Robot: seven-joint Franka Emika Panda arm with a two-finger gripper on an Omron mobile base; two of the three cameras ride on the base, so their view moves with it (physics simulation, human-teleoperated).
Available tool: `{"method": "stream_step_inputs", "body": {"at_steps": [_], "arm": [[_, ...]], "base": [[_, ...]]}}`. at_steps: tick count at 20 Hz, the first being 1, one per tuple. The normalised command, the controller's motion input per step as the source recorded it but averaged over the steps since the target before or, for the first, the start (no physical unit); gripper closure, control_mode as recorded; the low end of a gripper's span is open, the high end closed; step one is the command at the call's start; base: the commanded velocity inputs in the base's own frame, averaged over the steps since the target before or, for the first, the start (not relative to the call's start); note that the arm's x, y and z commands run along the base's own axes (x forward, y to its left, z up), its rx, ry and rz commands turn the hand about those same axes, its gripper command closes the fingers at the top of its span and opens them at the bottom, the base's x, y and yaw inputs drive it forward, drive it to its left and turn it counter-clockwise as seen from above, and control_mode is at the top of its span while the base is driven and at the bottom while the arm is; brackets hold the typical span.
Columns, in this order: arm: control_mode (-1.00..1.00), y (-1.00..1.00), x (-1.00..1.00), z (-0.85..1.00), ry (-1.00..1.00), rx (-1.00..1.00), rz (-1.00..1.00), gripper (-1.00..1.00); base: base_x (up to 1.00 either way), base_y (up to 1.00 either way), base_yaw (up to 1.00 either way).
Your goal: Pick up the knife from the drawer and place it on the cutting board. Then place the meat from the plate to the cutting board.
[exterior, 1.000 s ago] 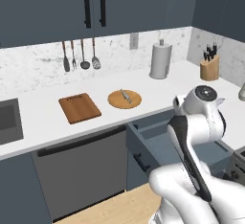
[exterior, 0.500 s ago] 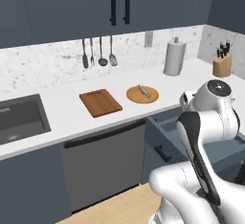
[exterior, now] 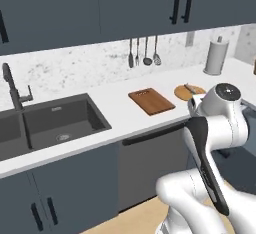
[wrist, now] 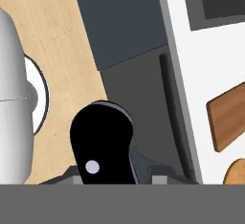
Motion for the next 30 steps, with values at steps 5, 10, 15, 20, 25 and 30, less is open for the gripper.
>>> {"method": "stream_step_inputs", "body": {"at_steps": [5, 10, 15, 20, 25, 30], "arm": [[1.0, 0.0, 0.0, 0.0, 0.0, 0.0, 0.0, 1.0], [1.0, 0.0, 0.0, 0.0, 0.0, 0.0, 0.0, 1.0], [1.0, 0.0, 0.0, 0.0, 0.0, 0.0, 0.0, 1.0], [1.0, 0.0, 0.0, 0.0, 0.0, 0.0, 0.0, 1.0], [1.0, 0.0, 0.0, 0.0, 0.0, 0.0, 0.0, 1.0], [1.0, 0.0, 0.0, 0.0, 0.0, 0.0, 0.0, 1.0]], "base": [[0.95, 0.27, 0.0], [0.72, -0.27, 0.02], [0.22, -0.69, 0.13], [0.28, -0.35, 0.2], [0.74, 0.36, 0.18], [0.98, 0.09, 0.13]]}}
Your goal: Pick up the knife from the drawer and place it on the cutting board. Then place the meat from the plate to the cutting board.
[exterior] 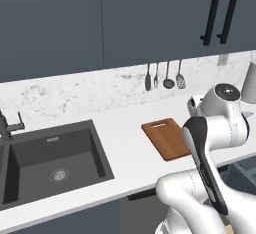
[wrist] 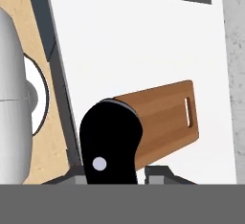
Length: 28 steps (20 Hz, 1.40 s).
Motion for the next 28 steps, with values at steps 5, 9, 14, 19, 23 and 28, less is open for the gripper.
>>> {"method": "stream_step_inputs", "body": {"at_steps": [5, 9, 14, 19, 23, 28], "arm": [[-1.0, 0.0, 0.23, -0.04, 0.01, 0.0, 0.09, 1.0], [-1.0, 0.0, 0.74, -0.37, 0.04, -0.01, 0.24, 1.0], [-1.0, 0.05, 0.59, -0.55, 0.0, -0.11, 0.29, 1.0], [-1.0, 0.0, 0.46, -0.53, 0.0, -0.15, 0.44, 1.0], [-1.0, 0.1, 0.22, -0.38, 0.0, -0.16, 0.39, 1.0], [-1.0, 0.41, 0.25, -0.13, 0.06, -0.16, 0.02, 1.0]], "base": [[0.48, 0.0, 0.12], [0.0, 0.0, 0.0], [0.0, 0.0, 0.0], [0.0, 0.0, 0.0], [0.0, 0.0, 0.0], [0.0, 0.0, 0.0]]}}
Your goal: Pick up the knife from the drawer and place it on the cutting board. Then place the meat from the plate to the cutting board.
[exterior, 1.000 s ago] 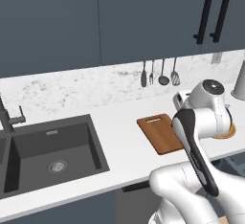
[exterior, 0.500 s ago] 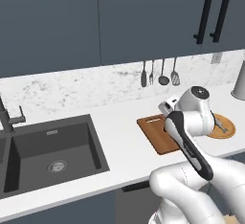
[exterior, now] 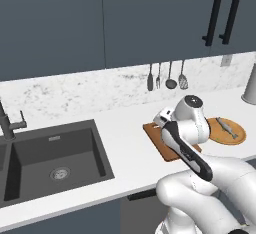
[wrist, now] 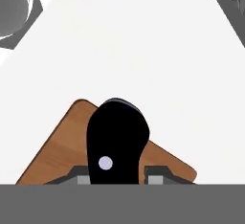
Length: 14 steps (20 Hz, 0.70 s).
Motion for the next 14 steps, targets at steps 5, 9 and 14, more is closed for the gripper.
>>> {"method": "stream_step_inputs", "body": {"at_steps": [5, 9, 14], "arm": [[-1.0, 0.03, 0.03, -0.21, 0.0, -0.15, 0.0, 1.0], [-1.0, 0.0, 0.19, -0.46, 0.01, -0.11, 0.0, 1.0], [-1.0, -0.06, 0.13, -0.49, 0.02, -0.06, 0.06, 1.0]], "base": [[0.0, 0.0, 0.0], [0.0, 0.0, 0.0], [0.0, 0.0, 0.0]]}}
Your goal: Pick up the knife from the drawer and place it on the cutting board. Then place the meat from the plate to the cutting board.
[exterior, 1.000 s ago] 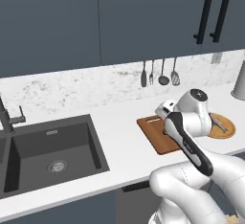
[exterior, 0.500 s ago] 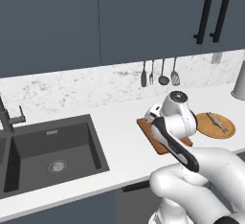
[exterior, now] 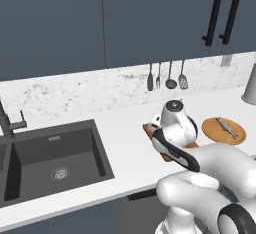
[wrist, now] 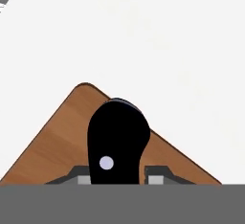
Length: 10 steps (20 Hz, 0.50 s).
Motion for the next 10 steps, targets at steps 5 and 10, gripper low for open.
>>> {"method": "stream_step_inputs", "body": {"at_steps": [5, 10], "arm": [[-1.0, -0.18, 0.01, -0.41, 0.04, 0.0, 0.1, 1.0], [-1.0, -0.23, 0.0, -0.47, 0.06, 0.0, 0.11, 1.0]], "base": [[0.0, 0.0, 0.0], [0.0, 0.0, 0.0]]}}
